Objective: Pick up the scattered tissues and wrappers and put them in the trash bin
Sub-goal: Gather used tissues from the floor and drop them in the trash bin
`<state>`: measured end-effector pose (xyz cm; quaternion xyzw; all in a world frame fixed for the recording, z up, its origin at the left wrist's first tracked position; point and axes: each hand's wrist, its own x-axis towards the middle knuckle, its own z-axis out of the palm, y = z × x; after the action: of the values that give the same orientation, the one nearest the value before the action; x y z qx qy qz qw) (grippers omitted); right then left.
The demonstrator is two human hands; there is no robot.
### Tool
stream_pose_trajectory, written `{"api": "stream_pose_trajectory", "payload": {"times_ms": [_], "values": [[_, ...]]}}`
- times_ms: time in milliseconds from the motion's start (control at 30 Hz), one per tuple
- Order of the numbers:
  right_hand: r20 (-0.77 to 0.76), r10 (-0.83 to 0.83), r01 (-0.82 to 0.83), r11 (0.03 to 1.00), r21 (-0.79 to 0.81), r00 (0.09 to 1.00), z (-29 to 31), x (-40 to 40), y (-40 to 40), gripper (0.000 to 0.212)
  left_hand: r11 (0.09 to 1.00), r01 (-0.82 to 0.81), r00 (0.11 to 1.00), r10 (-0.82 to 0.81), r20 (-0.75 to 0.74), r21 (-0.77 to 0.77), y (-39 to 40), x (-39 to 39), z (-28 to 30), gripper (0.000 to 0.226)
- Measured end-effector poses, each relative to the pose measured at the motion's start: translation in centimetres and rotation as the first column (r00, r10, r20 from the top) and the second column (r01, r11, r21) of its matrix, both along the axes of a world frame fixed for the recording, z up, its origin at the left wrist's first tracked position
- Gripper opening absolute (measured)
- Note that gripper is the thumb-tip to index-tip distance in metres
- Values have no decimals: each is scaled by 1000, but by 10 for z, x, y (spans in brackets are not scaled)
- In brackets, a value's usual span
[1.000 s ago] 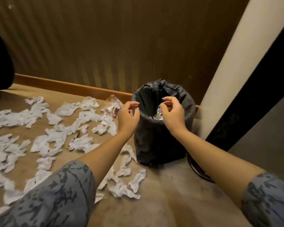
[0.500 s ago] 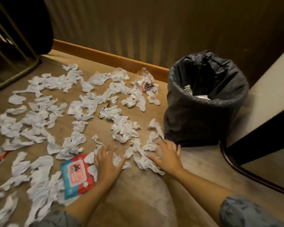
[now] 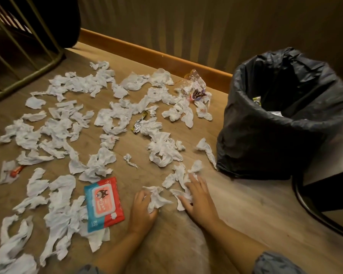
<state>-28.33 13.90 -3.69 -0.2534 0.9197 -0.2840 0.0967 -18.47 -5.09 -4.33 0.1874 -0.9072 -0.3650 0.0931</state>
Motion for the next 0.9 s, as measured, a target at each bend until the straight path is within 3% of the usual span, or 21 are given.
{"api": "stream_pose_trajectory", "payload": {"times_ms": [67,100,233,333,467,533,600,667,800,867,900], "values": [[-21,24,-26,994,-102,999,-6,11,4,19,1000,-18,1000,18,-6,-9,1,2,2,25],[-37,55,-59,990,-127,998,-6,18,7,16,999,-41,999,41,-17,1,1,2,5,18],[-89,139,-149,981,-122,986,-6,39,25,39,992,-118,993,118,-5,51,-4,4,11,15],[-111,72,-84,990,-109,991,-5,34,34,42,994,-102,994,101,40,30,-12,4,8,32],[-19,-156,152,977,-153,988,8,11,28,25,1000,18,997,-16,79,-19,-9,3,21,75],[22,-181,182,962,-203,983,15,4,18,29,998,56,994,-55,98,-8,-5,7,25,80],[55,-167,175,960,-217,984,21,3,7,38,995,45,993,-54,105,85,-2,10,30,73],[81,-200,212,959,-190,976,25,2,-5,45,979,-40,997,25,75,202,1,11,36,43],[-55,-201,182,952,-247,978,31,-9,-28,23,911,-313,950,304,77,269,-8,8,45,8],[-20,-172,160,947,-280,985,32,-15,-40,13,887,-391,920,385,77,245,-17,7,50,21],[-9,-140,133,953,-273,990,30,-17,-46,24,887,-401,915,399,58,227,-21,6,52,34]]}}
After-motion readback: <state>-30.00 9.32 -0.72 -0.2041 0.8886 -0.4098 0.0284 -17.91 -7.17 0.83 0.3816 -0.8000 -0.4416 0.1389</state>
